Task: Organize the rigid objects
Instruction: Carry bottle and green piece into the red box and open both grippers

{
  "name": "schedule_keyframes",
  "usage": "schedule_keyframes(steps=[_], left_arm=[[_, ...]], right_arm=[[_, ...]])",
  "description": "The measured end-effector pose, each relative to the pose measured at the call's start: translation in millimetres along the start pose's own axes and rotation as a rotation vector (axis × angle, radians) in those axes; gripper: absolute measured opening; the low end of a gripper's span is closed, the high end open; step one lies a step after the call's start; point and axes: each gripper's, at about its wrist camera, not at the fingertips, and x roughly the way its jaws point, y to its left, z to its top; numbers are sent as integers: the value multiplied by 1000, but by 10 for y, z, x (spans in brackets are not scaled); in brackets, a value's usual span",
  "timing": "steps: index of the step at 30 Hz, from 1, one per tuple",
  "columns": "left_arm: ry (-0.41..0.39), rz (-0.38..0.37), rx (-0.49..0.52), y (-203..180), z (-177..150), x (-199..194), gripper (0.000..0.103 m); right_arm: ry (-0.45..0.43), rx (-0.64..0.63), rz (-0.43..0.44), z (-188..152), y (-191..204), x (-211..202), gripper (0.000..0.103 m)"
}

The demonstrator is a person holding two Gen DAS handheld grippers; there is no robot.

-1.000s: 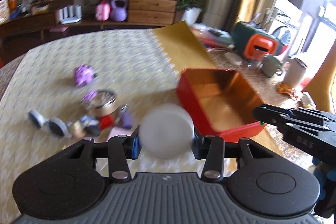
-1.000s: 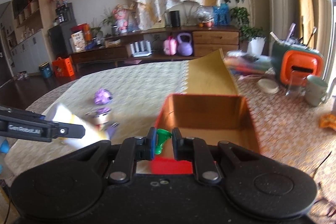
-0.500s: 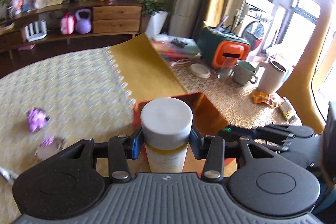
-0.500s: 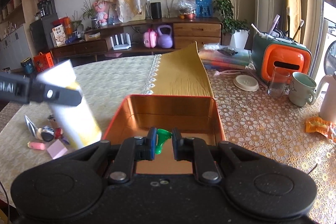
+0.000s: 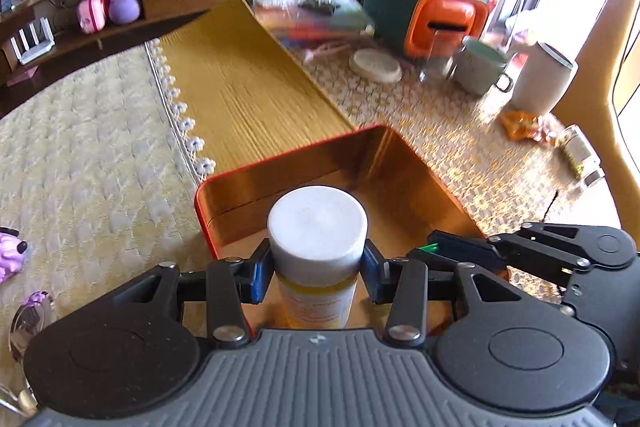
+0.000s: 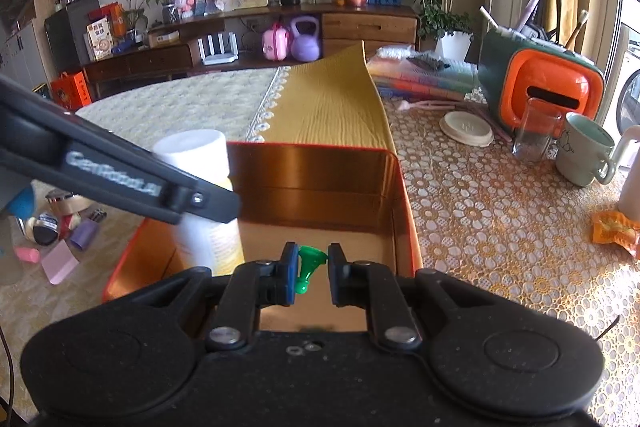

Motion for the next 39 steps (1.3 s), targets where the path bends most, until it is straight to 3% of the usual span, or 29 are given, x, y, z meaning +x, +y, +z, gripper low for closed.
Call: schedule_keyframes(steps=[13, 25, 33, 39], left_arm=[[18, 0, 86, -149, 300, 464, 44], [74, 7, 79, -169, 264, 791, 44], [44, 15, 66, -155, 238, 660, 46], [-13, -8, 47, -107, 186, 349, 59]], right_arm=[[53, -30, -2, -26, 3, 218, 15], [101, -63, -26, -64, 59, 309, 15], [79, -25, -18, -60, 41, 214, 27], [70, 1, -22, -53, 33, 90, 33]])
